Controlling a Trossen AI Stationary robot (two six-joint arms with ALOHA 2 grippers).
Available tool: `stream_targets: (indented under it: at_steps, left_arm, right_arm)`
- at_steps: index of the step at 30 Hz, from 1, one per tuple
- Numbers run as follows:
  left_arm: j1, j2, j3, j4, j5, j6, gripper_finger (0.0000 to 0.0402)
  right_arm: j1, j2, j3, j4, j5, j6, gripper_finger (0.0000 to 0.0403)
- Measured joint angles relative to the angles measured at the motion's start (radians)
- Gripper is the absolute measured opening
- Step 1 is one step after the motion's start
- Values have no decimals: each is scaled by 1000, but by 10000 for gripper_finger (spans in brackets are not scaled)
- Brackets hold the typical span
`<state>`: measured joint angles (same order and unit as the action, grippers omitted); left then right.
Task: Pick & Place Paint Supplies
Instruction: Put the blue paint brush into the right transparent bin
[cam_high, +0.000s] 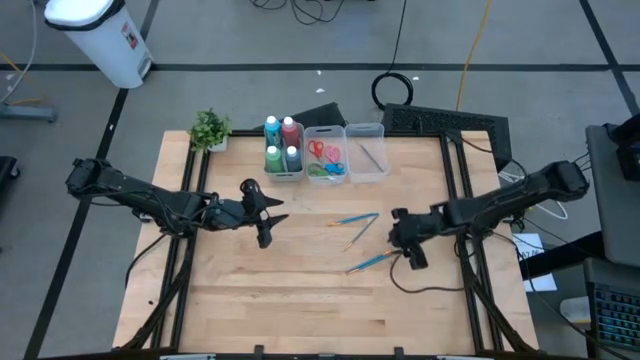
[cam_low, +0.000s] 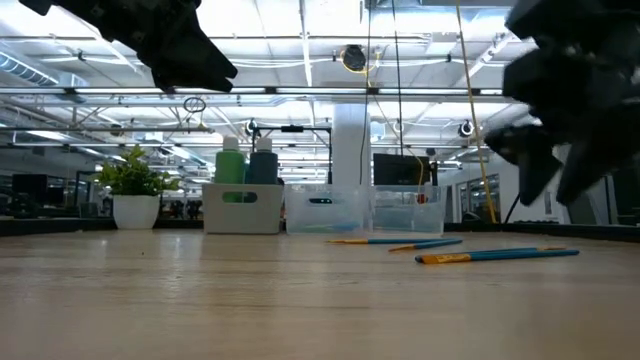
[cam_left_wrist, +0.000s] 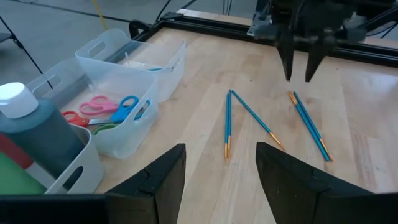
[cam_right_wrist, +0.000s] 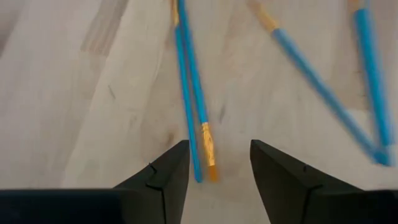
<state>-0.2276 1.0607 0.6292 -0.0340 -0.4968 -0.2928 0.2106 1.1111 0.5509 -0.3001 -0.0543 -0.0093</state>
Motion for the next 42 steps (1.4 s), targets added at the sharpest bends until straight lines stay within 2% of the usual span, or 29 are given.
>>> stream_targets:
  at_steps: [5, 10, 21, 28, 42]
  left_arm:
    - [0, 0, 0, 1, -2, 2, 203]
    - [0, 0, 0, 2, -2, 2, 202]
    - [0, 0, 0, 1, -2, 1, 202]
    - [0, 0, 0, 1, -2, -2, 203]
    - [0, 0, 0, 1, -2, 0, 202]
  right_arm:
    - [14, 5, -118, 240, 28, 41, 153]
    - [14, 42, -173, 337, 50, 57, 143]
    - [33, 101, -180, 327, 24, 84, 129]
    - [34, 128, -178, 333, 57, 82, 116]
    - [24, 133, -178, 330, 82, 84, 31]
